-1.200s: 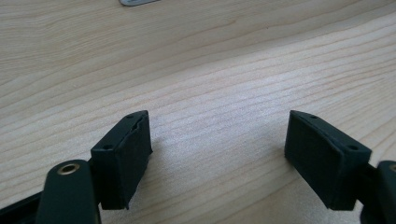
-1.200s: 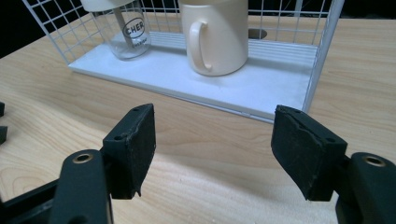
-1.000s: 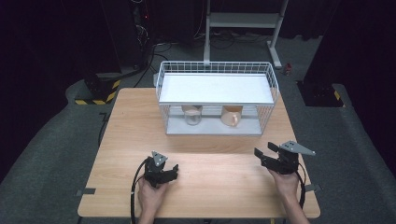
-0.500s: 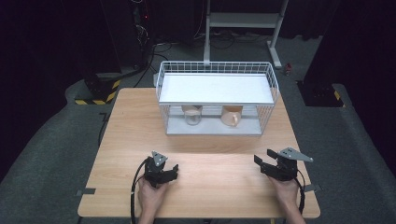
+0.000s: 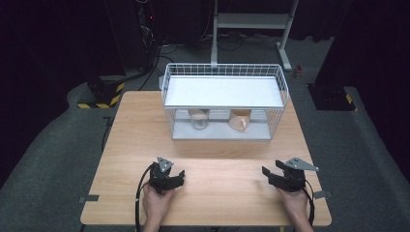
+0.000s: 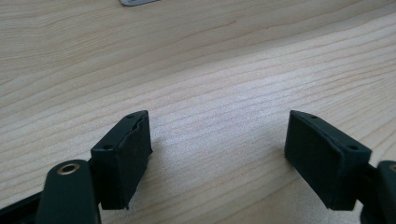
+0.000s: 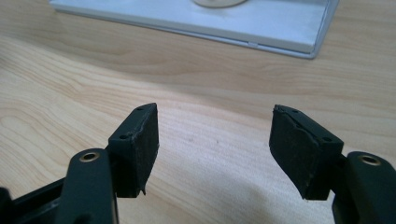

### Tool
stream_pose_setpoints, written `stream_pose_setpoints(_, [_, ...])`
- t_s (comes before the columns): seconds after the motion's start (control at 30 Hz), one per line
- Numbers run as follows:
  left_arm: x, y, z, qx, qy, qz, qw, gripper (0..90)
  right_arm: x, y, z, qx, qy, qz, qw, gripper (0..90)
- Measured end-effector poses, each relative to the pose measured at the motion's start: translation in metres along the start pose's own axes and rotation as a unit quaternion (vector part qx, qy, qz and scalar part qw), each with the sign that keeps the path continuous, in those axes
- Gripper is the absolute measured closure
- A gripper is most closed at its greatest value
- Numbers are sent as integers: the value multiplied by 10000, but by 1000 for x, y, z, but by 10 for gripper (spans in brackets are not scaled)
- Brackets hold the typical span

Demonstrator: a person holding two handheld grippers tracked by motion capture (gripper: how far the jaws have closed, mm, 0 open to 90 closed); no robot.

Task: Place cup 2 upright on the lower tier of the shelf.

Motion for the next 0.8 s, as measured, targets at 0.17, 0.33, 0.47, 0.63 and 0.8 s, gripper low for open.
stream_pose_setpoints(0.17, [0,0,0,1,-1,1,10000,233,2,1,-7,-119,-94,-78,9999,333])
stream_pose_setpoints(0.33, [0,0,0,1,1,0,10000,233,4,1,-14,-271,-114,-179,9994,333])
stream_pose_setpoints(0.47, [0,0,0,0,2,0,10000,233,7,1,-17,-365,-103,-206,9991,330])
stream_pose_setpoints(0.63, [0,0,0,1,1,1,10000,233,8,2,-21,-487,-173,-288,9982,328])
stream_pose_setpoints(0.8, [0,0,0,2,-1,3,10000,233,8,5,-24,-734,-244,-286,9966,292])
Point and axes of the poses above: each handheld gripper's, and its own axes: y roughly forward along the jaws, z roughly out of its top, x roughly to its right, the point moved 8 cm from there along y, roughly forward along the jaws, and after that the axes turned 13 degrees about x, right-handed, at the moved point
